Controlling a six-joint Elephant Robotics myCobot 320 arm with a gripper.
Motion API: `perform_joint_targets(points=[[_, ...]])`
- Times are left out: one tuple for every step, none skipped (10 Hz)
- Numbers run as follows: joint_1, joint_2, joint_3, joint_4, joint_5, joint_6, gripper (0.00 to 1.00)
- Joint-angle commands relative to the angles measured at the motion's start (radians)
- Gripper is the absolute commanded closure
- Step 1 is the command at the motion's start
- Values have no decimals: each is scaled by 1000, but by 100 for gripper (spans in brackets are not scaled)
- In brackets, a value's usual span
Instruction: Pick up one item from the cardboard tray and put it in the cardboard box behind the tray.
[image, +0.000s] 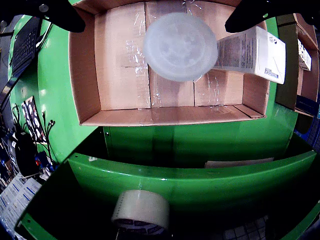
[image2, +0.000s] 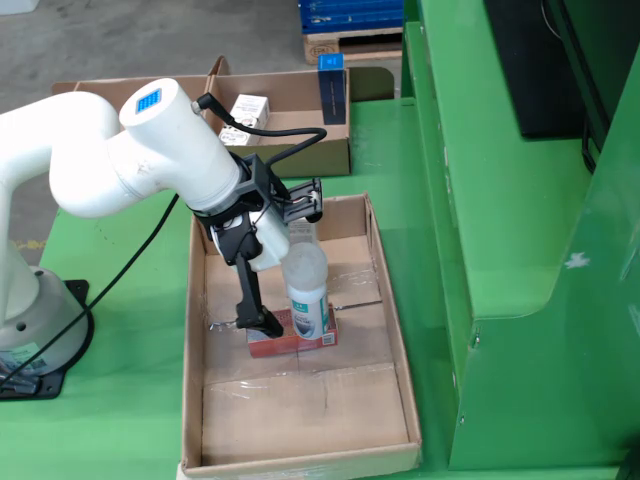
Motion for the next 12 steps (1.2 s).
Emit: perform_joint_targets(points=[[-8, -37, 101, -5, 6, -15, 0], [-8, -57, 132, -17, 6, -18, 0], [-7, -70, 150, -21, 6, -19, 0], [-8, -90, 181, -29, 10, -23, 0], [-8, -90, 181, -29, 10, -23, 0], [-9, -121, 233, -50, 13, -27, 0], [-9, -140, 267, -67, 15, -29, 0], [-9, -153, 287, -74, 17, -32, 0], [-9, -158, 293, -74, 18, -33, 0], [-9, -179, 330, -90, 19, -34, 0], [-11, -208, 380, -111, 20, -38, 0], [-11, -220, 397, -116, 21, -39, 0]])
